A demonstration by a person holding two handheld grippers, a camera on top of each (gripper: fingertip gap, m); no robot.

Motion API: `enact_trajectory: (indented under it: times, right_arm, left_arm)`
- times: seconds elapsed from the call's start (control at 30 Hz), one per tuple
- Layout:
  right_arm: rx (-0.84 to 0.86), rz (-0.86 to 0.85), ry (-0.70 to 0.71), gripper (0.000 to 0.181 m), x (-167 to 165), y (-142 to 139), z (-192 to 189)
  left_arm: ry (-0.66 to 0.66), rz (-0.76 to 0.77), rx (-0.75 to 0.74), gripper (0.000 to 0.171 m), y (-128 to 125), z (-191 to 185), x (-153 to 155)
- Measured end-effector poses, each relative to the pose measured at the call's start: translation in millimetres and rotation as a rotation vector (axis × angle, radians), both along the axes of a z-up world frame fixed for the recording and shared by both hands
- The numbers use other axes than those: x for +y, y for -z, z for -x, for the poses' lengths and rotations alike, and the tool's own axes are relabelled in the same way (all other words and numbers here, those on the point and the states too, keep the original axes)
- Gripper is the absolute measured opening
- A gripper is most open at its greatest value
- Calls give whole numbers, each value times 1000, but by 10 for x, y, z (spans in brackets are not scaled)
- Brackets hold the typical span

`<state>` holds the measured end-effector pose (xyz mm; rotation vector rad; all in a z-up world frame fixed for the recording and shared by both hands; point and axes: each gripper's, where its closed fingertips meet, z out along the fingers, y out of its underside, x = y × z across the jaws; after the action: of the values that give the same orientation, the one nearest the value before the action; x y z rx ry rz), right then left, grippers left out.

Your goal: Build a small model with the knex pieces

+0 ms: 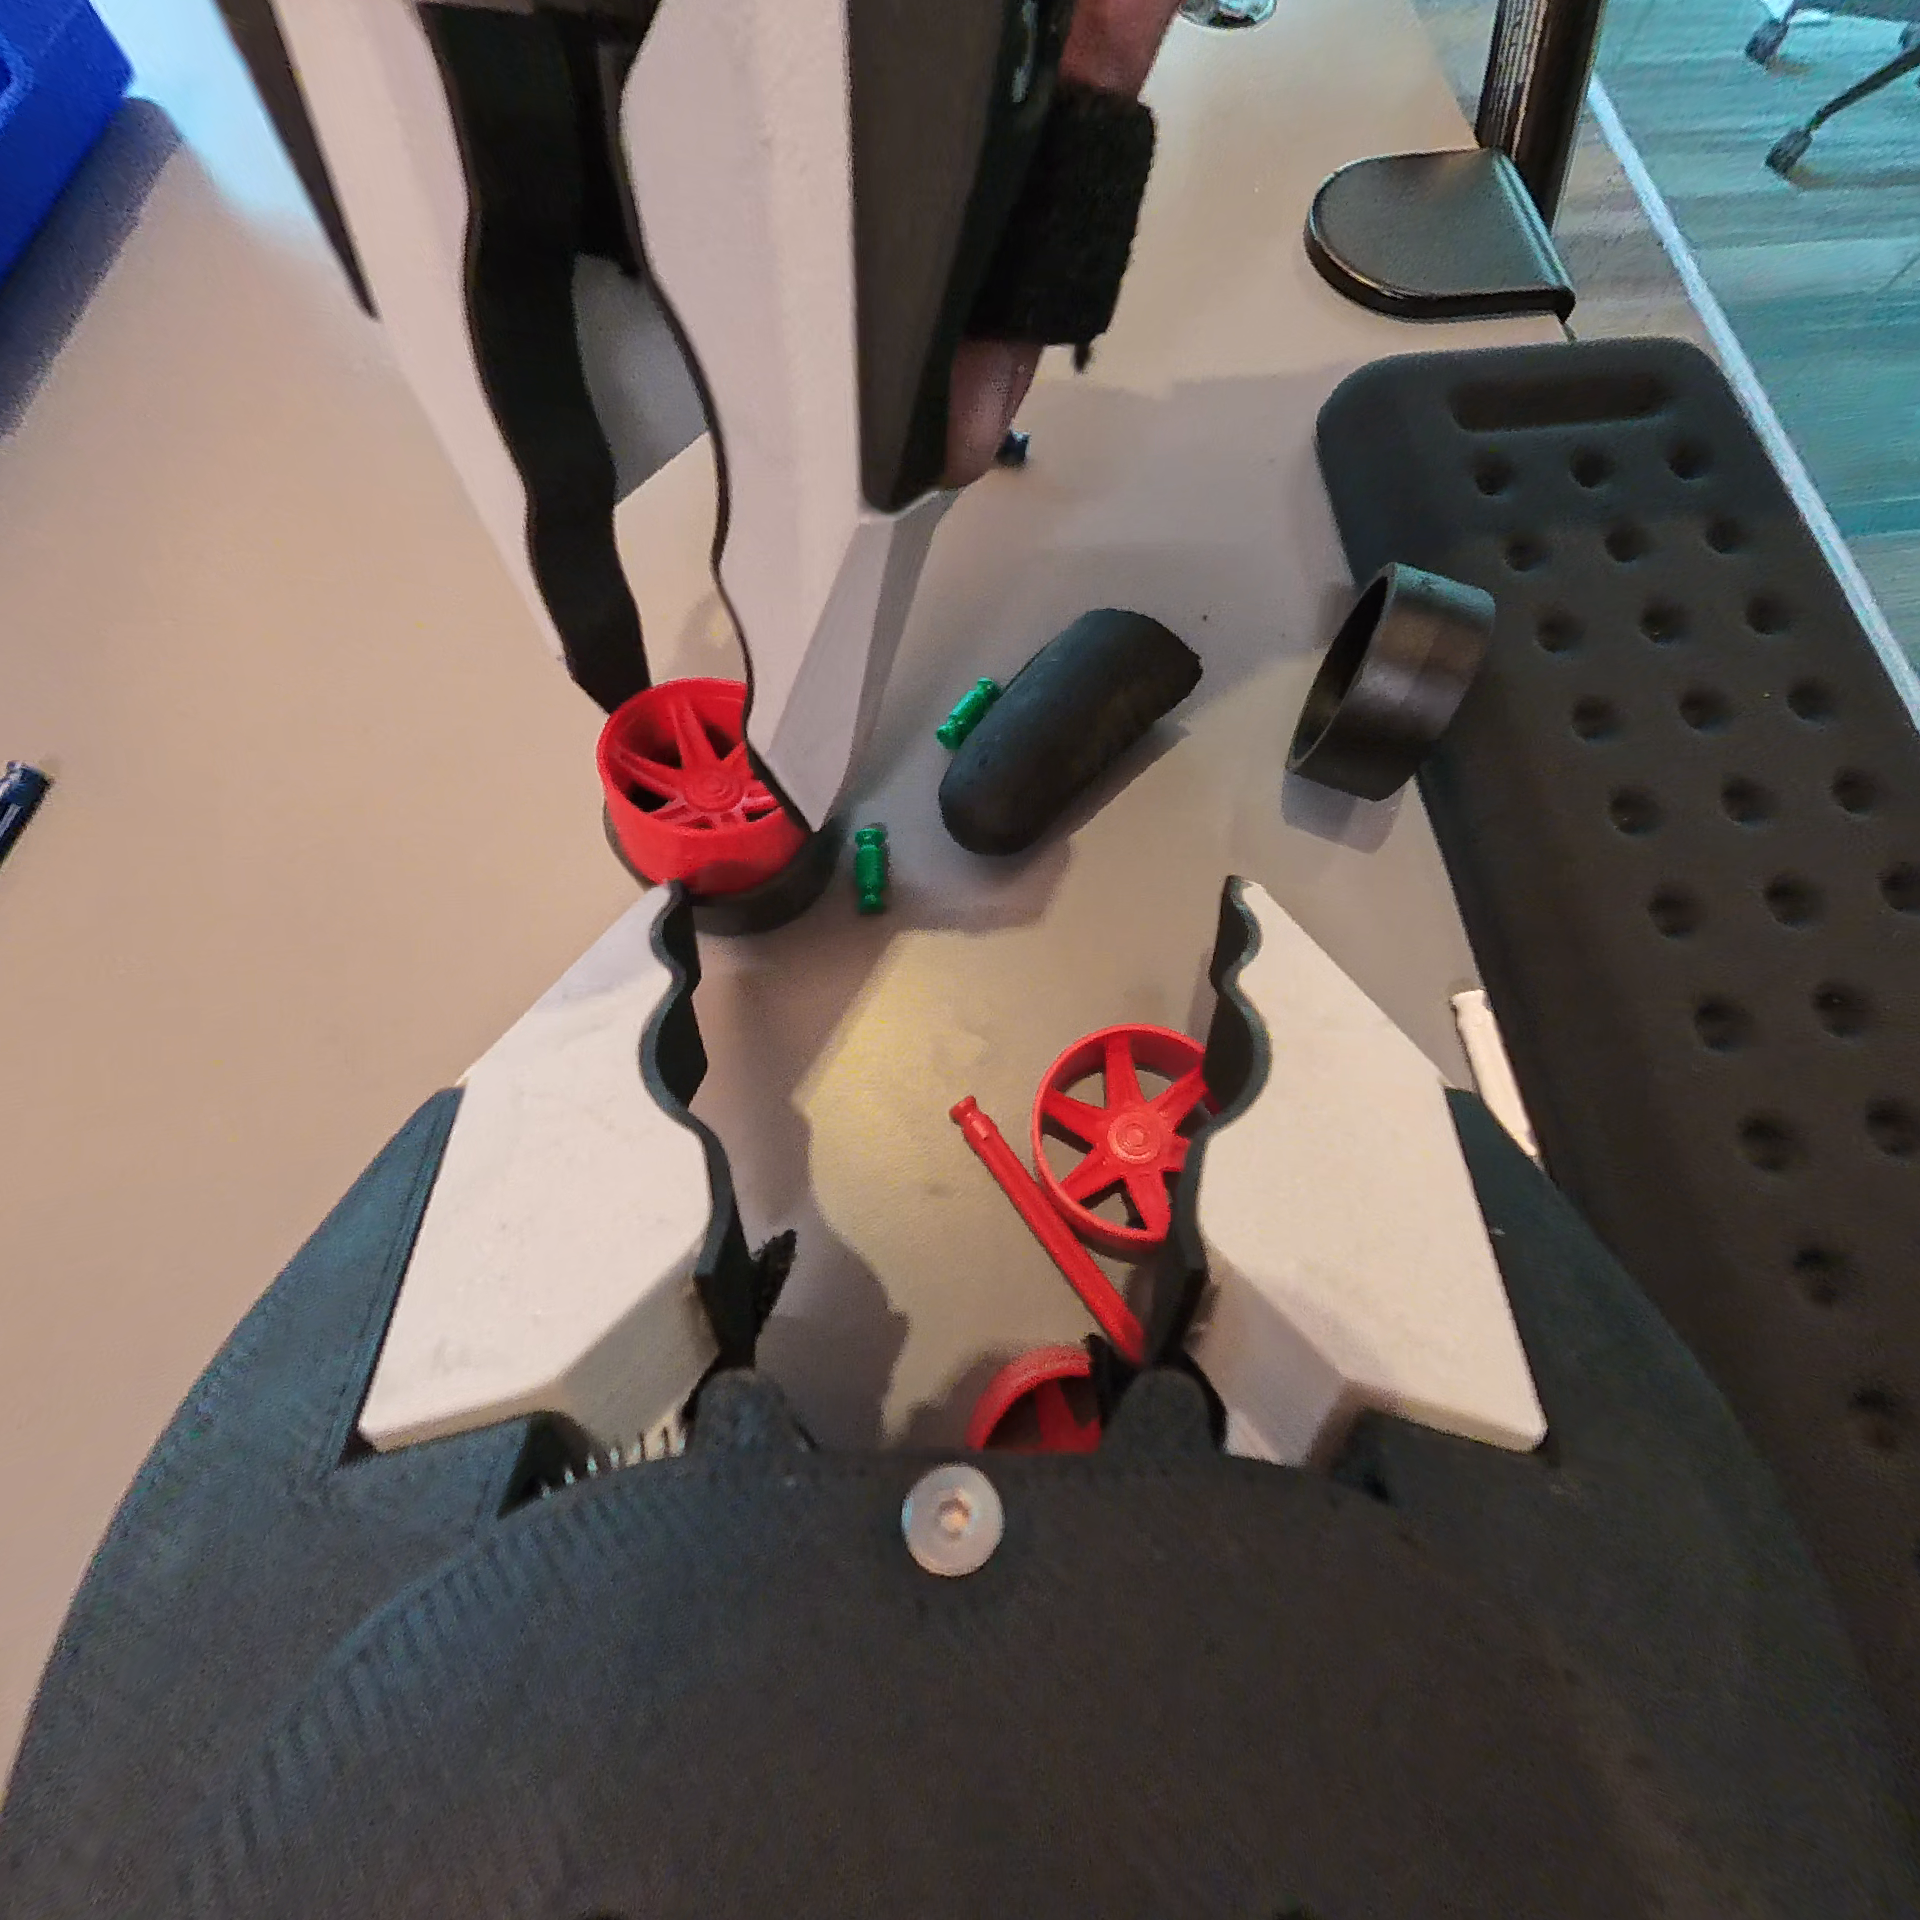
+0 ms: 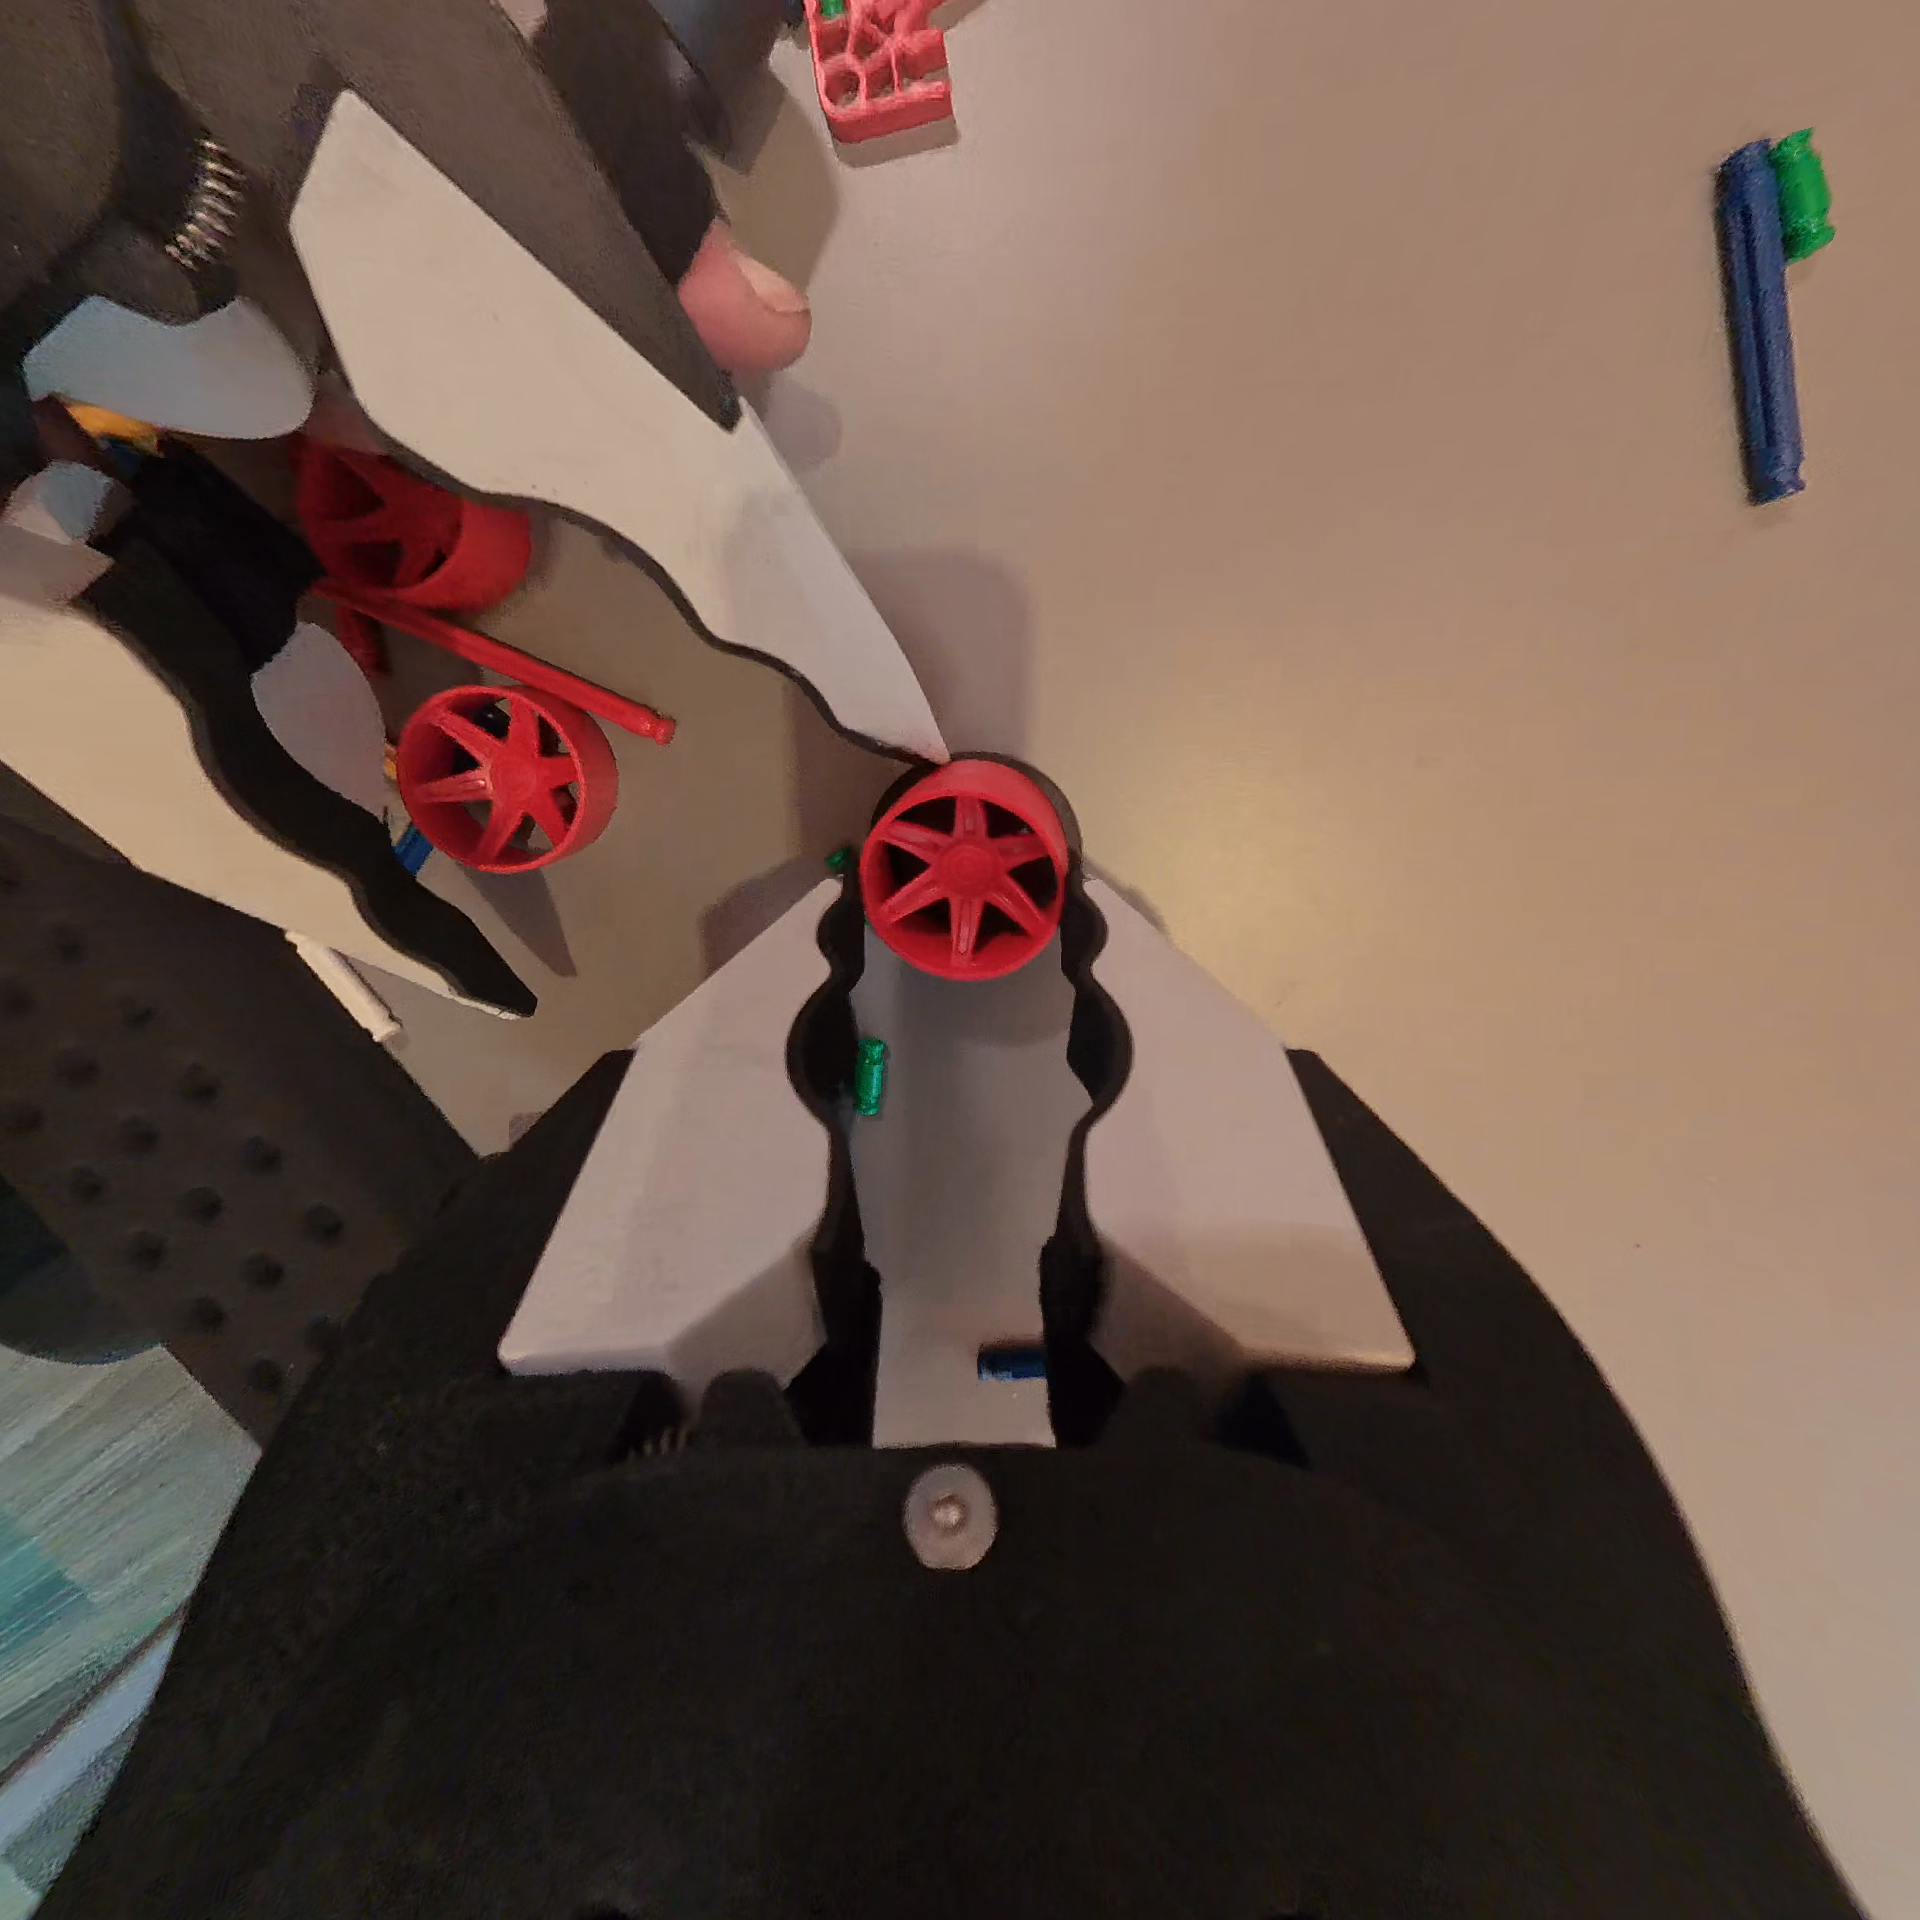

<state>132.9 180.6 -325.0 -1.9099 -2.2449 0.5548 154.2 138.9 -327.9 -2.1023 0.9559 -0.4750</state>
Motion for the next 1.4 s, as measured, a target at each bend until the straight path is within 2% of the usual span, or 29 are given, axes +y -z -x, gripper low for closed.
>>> enact_trajectory:
  times: [0.1, 0.4, 0.67, 0.77, 0.87, 1.03, 1.13, 1.4]
  right_arm:
    - [-59, -39, -16, 35, 0, 3, -22]
    - [-170, -77, -54, 34, 4, 17, -33]
    - [-239, -113, -78, 34, 4, 27, -40]
    - [-260, -126, -97, 33, 1, 30, -37]
    - [-272, -120, -104, 33, 1, 32, -37]
    - [-296, -119, -116, 33, -2, 40, -35]
    - [-322, -116, -122, 33, -4, 44, -35]
    - [-396, -93, -158, 33, -7, 55, -32]
  left_arm:
    - [14, -18, 63, 98, 33, -22, 3]
    - [-5, -39, -1, 94, -116, -12, 28]
    - [-29, -8, 14, 107, -24, -79, 63]
    - [-43, -14, 60, 109, 29, -78, 109]
    - [-51, -15, 65, 100, 32, -51, 145]
    - [-50, -23, 118, 108, 77, -78, 128]
    - [-58, -35, 128, 103, 80, -61, 148]
    - [-52, -58, 228, 109, 146, -64, 143]
